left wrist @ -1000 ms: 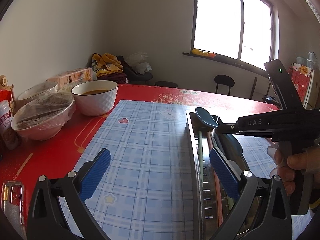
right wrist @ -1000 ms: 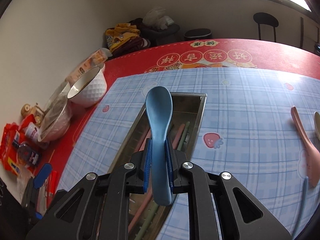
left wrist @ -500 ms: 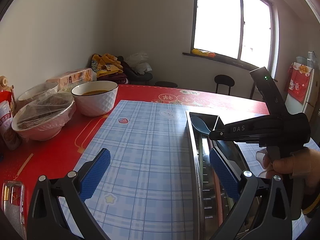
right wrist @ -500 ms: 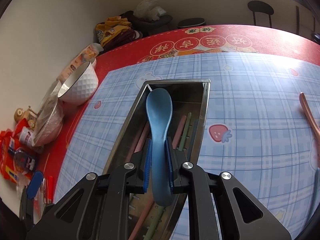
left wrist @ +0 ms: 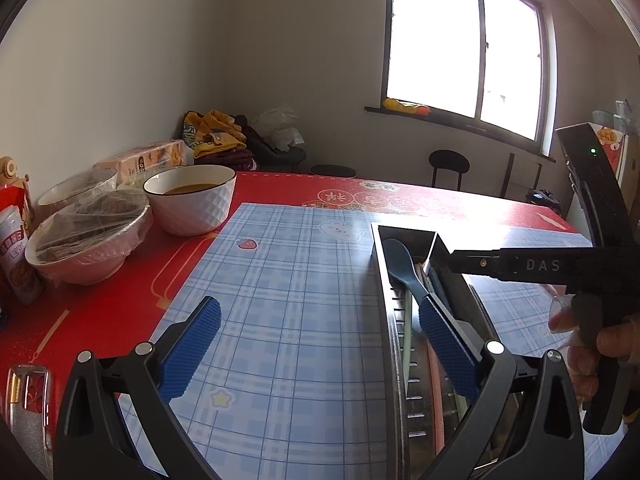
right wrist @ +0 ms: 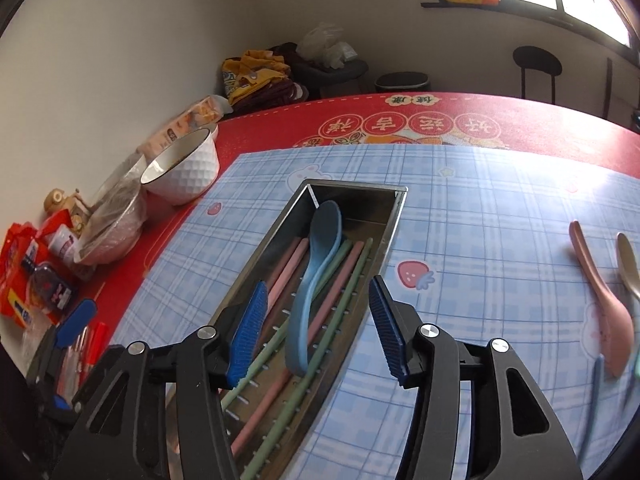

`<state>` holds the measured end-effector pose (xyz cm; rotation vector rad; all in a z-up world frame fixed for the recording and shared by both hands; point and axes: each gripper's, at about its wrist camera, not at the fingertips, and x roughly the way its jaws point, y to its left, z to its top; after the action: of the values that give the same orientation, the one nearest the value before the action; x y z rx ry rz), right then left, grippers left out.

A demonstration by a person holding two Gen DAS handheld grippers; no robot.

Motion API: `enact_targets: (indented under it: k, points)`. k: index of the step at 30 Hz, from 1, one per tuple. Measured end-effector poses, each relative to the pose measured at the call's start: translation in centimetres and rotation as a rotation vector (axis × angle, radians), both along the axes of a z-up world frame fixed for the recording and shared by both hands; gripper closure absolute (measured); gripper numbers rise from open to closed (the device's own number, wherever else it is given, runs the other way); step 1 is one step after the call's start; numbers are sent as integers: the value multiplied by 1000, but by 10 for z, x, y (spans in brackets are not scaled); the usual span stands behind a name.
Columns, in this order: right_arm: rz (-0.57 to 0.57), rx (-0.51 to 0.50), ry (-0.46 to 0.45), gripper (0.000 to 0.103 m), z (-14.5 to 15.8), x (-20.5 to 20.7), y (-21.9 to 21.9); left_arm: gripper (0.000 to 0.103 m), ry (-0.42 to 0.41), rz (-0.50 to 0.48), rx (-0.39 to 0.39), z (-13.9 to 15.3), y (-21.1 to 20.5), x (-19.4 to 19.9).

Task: Organize utensils
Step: 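Move the open left gripper over the remaining blue chopstick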

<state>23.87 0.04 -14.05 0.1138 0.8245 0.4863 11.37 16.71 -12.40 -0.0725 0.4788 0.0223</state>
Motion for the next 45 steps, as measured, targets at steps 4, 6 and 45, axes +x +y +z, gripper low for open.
enact_targets:
  k: [4, 6, 45]
  points:
    - [-6, 8, -68, 35, 10, -16, -26, 6, -1, 1, -54, -1, 8, 1]
    - [-15, 8, -93, 33, 14, -24, -40, 6, -1, 7, -72, -1, 11, 1]
    - [-335, 150, -233, 16, -1, -59, -306, 6, 92, -135, 42, 38, -217, 4]
